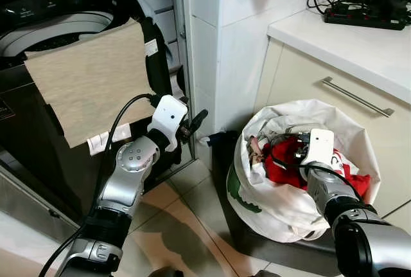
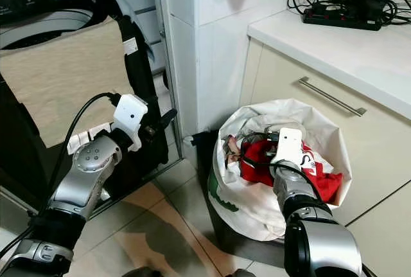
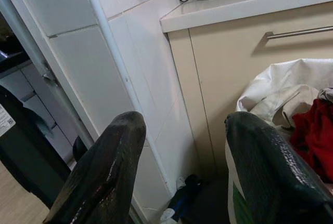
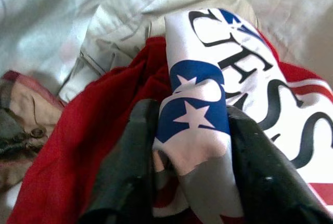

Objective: Clothes washing

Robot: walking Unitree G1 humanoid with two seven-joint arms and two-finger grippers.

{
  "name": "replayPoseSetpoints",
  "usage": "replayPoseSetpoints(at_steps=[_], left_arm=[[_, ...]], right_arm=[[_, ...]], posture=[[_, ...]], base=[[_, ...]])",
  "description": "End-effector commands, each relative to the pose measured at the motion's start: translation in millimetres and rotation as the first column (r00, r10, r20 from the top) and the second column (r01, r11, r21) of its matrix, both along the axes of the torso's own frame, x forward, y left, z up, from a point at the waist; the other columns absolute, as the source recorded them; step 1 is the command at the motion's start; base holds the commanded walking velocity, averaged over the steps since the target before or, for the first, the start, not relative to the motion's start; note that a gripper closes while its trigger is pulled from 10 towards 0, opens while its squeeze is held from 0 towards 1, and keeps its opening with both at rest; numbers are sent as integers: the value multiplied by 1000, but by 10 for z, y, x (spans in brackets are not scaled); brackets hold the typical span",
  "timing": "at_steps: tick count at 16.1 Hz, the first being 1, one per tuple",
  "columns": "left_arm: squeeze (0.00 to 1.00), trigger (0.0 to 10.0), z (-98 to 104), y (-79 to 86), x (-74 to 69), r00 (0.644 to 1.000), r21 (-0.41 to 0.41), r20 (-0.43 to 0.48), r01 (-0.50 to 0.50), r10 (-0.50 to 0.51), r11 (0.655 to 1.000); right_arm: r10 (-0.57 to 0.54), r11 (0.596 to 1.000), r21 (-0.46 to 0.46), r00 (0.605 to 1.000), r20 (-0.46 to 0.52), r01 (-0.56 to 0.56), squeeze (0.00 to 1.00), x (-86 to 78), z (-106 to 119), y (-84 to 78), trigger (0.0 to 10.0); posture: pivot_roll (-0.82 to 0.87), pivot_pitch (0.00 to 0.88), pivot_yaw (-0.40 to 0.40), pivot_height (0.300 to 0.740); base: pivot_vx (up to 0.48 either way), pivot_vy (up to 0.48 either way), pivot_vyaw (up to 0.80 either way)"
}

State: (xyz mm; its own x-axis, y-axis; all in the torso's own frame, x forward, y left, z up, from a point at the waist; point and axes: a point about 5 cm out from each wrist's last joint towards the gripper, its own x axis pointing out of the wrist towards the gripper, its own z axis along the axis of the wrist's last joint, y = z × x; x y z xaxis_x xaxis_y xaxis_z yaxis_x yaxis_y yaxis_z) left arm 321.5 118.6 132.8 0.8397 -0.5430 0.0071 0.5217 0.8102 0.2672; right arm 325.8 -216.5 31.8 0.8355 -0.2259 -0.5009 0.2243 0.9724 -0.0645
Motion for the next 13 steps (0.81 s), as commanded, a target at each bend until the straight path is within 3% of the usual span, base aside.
replayPoseSetpoints(at_steps=[1, 2, 4, 7, 9, 10, 11, 12, 13], left_arm=[[0, 10000, 22, -27, 27, 1000, 12, 12, -9, 9, 1000], [0, 10000, 20, -28, 28, 1000, 7, 10, -15, 15, 1000], [0, 10000, -2, -37, 11, 1000, -1, 2, -18, 18, 1000], [0, 10000, -25, -54, 0, 1000, -1, -3, -14, 14, 1000], [0, 10000, -24, -69, 11, 1000, 2, -3, -15, 15, 1000], [0, 10000, -24, -72, 13, 1000, 3, -2, -15, 15, 1000], [0, 10000, -22, -77, 16, 1000, 4, -1, -15, 15, 1000], [0, 10000, -21, -79, 14, 1000, 4, 0, -16, 16, 1000], [0, 10000, -28, -69, 12, 1000, 4, -2, -21, 21, 1000]], right_arm=[[57, 998, -18, 984, 172, -54, 412, 260, 363, 87, 0], [80, 997, -30, 971, 226, -75, 408, 325, 477, 115, 0], [193, 978, -155, 887, 420, -139, 349, 500, 946, 182, 0], [219, 972, -195, 799, 560, -129, 310, 570, 1362, 151, 0], [265, 963, -215, 722, 639, -163, 0, 578, 1612, 241, 0], [272, 961, -215, 708, 652, -172, 0, 574, 1658, 265, 0], [280, 957, -240, 721, 633, -161, 0, 557, 1673, 228, 0], [222, 971, -198, 798, 561, -131, 0, 542, 1466, 125, 0], [150, 986, -135, 889, 433, -101, 0, 448, 1071, 43, 10000]], posture=[[-127, 0, 23, 724], [-126, 0, 20, 724], [-129, 0, 18, 724], [-135, 0, 19, 724], [-141, 0, 25, 724], [-141, 0, 25, 724], [-145, 0, 22, 724], [-144, 0, 20, 724], [-142, 0, 19, 724]], base=[[0, 0, 0], [0, 0, 0], [0, 0, 0], [0, 0, 0], [0, 0, 0], [0, 0, 0], [0, 0, 0], [0, 0, 0], [0, 0, 0]])
